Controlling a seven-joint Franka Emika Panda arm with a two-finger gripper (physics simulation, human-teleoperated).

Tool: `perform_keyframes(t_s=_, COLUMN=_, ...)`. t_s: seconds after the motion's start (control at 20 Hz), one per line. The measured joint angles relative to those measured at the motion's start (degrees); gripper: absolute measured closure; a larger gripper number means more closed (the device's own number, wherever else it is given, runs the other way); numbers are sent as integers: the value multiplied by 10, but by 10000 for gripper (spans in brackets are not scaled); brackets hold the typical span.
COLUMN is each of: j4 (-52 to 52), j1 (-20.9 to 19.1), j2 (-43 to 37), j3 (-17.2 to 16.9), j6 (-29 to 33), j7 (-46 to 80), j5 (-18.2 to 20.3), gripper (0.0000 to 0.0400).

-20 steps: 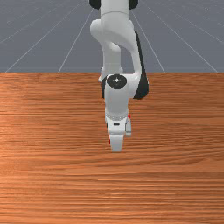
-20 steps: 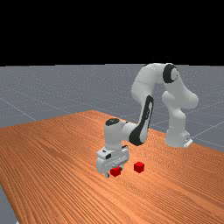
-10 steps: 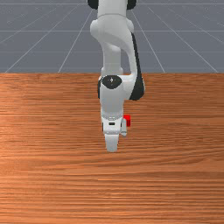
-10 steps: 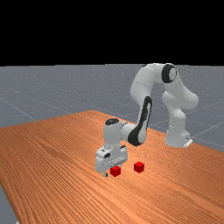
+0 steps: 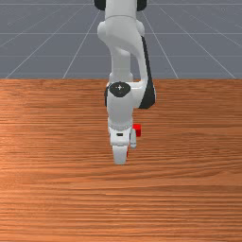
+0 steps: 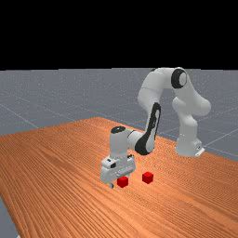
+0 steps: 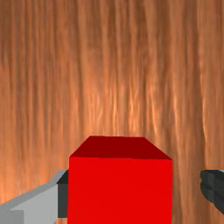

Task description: Stack all the cube

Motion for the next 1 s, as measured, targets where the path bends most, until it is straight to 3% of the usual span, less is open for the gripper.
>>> perform_keyframes(t_s=0.05, j4=-94, j1=-8, j2=-47, j3=8, j6=174, j7=-2, j5=2, gripper=154)
perform_keyframes(t_s=0.1, j4=-24, j1=-1, j2=-52, j3=0, j6=-18, j7=0, j5=1, gripper=205)
perform_keyframes(t_s=0.25, j4=-25, j1=-4, j2=-55, j3=0, j6=-13, j7=-4, j5=1, gripper=206)
perform_keyframes(t_s=0.3, j4=151, j1=-3, j2=43, j3=-2, j6=-210, j7=-1, j5=-1, gripper=208)
perform_keyframes(t_s=0.35, j4=15, j1=-5, j2=-2, j3=0, j6=-4, j7=-6, j5=0, gripper=211)
perform_keyframes(t_s=0.6, j4=-14, j1=-6, j2=-32, j3=0, j6=19, j7=-5, j5=1, gripper=211)
perform_keyframes(t_s=1.0, j4=-8, j1=-7, j2=-52, j3=10, j6=-22, j7=-5, j5=11, gripper=211)
